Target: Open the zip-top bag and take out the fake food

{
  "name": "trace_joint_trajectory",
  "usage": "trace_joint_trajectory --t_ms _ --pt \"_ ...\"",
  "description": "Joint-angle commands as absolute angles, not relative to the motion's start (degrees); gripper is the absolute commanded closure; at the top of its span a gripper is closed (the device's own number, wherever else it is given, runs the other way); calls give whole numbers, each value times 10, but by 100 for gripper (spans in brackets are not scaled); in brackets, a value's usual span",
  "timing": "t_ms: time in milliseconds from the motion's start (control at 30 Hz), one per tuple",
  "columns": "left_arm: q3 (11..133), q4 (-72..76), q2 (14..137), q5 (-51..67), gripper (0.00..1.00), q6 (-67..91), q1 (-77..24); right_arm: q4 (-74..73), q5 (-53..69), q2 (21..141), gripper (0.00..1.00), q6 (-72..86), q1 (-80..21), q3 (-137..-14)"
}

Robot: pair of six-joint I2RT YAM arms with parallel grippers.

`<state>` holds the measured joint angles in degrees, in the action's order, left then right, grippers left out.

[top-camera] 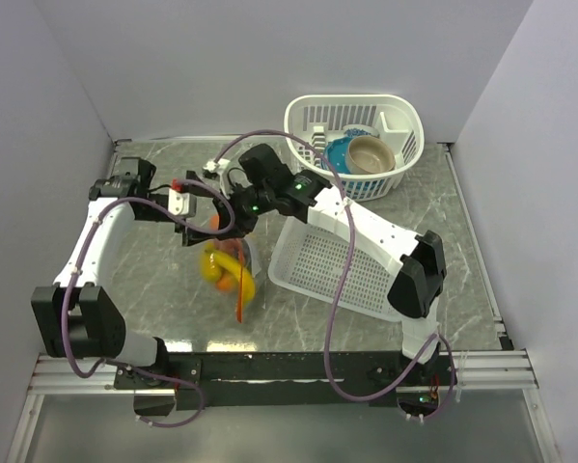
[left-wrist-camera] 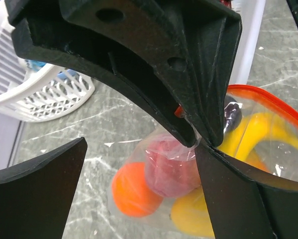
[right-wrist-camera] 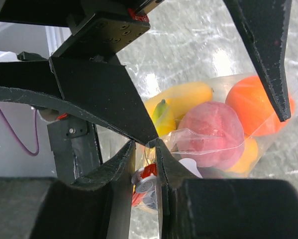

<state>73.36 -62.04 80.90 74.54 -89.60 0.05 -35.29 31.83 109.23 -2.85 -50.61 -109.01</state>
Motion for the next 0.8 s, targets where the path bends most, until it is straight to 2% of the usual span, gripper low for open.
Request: trace_joint_trajectory --t_ms 0,267,500,767 --pt "732 -789 805 846 1 -839 -67 -65 189 1098 100 -39 -459 -1180" --pt "794 -788 773 781 1 -737 -67 -74 187 1099 100 -40 -430 -1198" --pt "788 -787 811 819 1 -821 -62 -67 230 1106 100 -15 -442 -1196" --pt "809 -788 903 833 1 -879 18 -66 271 1064 100 -5 -454 -1155"
